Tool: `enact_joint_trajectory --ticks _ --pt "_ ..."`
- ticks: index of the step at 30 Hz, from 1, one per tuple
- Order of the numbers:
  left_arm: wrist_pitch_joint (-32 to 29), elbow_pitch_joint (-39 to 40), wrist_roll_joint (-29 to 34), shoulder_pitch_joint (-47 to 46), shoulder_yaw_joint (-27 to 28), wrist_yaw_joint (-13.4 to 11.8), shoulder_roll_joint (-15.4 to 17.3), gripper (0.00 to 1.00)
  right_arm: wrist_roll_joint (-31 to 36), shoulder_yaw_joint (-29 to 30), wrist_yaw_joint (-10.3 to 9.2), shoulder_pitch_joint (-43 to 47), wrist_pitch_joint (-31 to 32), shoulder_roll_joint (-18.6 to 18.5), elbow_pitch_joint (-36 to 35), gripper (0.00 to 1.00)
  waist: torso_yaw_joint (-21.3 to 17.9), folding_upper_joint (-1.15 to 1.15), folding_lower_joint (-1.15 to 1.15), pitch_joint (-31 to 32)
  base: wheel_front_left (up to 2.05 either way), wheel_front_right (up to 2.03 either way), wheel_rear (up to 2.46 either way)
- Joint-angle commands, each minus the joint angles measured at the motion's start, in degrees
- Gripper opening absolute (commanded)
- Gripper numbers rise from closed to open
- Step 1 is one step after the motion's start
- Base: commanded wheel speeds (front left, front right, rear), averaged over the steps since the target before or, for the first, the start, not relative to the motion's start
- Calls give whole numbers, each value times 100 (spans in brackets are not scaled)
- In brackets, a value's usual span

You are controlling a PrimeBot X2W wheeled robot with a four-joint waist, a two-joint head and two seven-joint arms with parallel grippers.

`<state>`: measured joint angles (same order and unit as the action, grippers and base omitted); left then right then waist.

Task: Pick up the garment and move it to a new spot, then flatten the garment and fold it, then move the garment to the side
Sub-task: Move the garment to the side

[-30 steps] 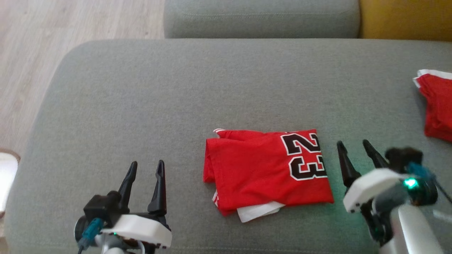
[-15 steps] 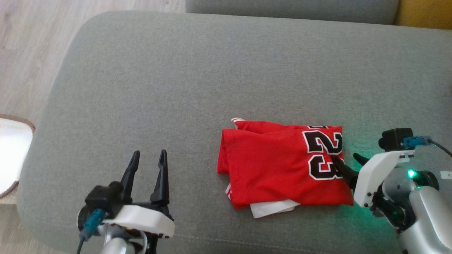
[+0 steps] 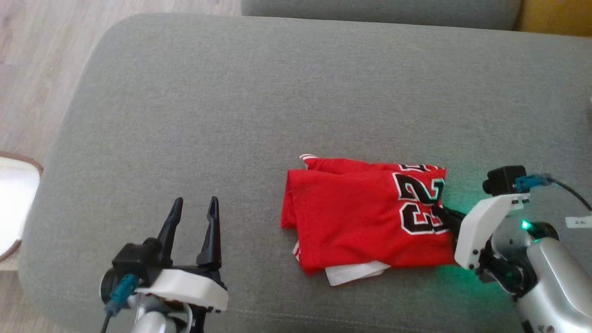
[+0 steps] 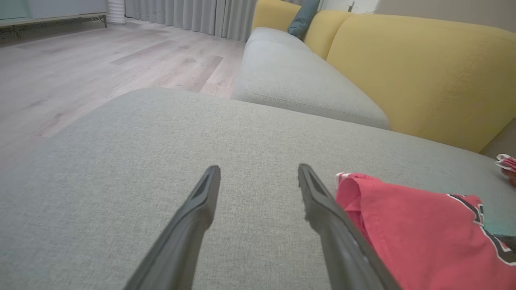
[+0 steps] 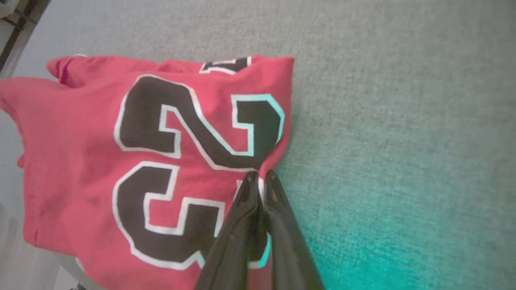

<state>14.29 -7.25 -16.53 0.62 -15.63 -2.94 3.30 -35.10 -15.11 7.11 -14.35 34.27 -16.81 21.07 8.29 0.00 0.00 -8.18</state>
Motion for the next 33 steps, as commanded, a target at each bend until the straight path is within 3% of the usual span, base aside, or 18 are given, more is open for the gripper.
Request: enact_joint_trajectory --ticks 1,8,18,25,33 --pt "71 165 90 -219 235 36 -29 100 56 -102 37 -271 -194 -82 -136 0 -73 0 0 9 0 0 0" --pt "71 193 194 -208 224 100 -33 100 214 -79 37 -533 -782 -362 -177 0 -518 0 0 20 0 0 0" --pt "71 278 310 -345 79 172 -37 100 459 315 37 -598 -713 -965 -836 0 -1569 0 0 -258 0 0 0" --pt "71 283 437 -663 -19 222 -35 100 645 556 37 -640 -848 -801 -1018 0 -2132 0 0 -614 0 0 0" --pt "71 177 458 -839 -43 267 -34 100 849 584 37 -804 -1102 -550 -985 0 -2162 0 0 -619 0 0 0"
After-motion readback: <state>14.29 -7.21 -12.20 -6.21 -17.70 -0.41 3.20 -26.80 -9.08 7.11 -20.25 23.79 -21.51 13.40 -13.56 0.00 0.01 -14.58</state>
